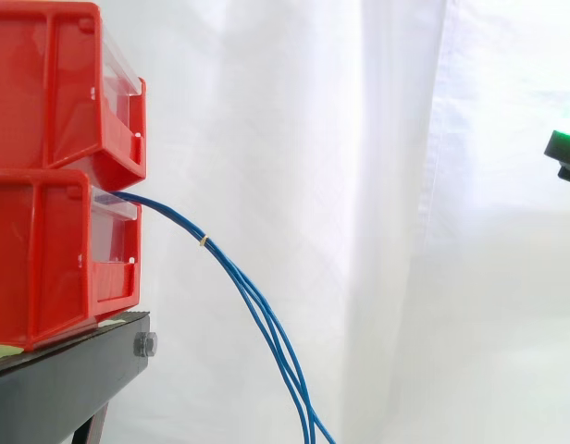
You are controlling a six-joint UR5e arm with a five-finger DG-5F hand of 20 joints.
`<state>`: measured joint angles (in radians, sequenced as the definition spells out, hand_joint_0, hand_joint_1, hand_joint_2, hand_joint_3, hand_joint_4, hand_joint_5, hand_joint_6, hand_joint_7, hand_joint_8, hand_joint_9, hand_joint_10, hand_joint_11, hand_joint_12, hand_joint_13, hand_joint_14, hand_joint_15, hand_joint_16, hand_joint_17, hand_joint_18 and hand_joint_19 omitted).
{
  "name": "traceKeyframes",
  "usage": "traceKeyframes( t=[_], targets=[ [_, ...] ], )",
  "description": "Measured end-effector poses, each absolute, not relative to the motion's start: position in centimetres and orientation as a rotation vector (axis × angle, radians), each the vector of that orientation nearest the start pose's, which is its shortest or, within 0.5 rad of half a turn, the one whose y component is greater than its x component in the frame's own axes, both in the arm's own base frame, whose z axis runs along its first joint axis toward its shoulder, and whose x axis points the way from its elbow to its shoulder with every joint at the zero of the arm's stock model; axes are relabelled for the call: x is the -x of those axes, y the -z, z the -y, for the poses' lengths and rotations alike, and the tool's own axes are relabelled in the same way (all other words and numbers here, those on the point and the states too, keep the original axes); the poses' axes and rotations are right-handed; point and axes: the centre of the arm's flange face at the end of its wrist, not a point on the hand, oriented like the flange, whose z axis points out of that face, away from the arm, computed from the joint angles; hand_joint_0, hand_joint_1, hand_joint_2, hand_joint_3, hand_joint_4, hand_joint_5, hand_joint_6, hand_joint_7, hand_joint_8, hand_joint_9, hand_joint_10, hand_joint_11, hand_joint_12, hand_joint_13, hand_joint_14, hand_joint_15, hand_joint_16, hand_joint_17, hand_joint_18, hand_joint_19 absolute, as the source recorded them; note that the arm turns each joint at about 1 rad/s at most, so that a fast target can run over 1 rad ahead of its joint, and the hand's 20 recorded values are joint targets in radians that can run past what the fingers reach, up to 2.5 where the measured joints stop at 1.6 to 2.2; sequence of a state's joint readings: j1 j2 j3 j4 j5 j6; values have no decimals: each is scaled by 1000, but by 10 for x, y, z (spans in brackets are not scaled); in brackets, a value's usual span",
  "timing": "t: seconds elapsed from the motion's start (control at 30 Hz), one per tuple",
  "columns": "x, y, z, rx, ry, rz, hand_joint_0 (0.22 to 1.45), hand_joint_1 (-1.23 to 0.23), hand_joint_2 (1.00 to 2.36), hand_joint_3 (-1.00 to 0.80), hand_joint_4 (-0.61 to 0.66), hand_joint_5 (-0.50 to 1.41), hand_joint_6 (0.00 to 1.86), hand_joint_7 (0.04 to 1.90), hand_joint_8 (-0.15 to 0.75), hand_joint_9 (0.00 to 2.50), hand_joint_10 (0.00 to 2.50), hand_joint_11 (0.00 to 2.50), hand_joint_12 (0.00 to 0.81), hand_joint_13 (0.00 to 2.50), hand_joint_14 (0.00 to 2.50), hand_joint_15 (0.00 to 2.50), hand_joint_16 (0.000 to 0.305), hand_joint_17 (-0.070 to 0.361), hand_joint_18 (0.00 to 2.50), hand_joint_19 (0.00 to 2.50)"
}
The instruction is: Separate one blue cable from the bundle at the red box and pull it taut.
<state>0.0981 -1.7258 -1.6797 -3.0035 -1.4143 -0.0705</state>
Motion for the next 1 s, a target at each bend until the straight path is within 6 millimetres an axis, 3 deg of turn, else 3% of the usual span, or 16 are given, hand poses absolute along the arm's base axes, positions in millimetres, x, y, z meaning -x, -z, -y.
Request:
traceKeyframes(
  t=[1.0],
  targets=[
    [-539, -367, 96, -1268, -1027, -1326, 538, -590, 1000, -500, 318, -236, 502, 840, 383, 456, 7, 425, 420, 580, 10, 358, 55, 123, 664, 476]
  ],
)
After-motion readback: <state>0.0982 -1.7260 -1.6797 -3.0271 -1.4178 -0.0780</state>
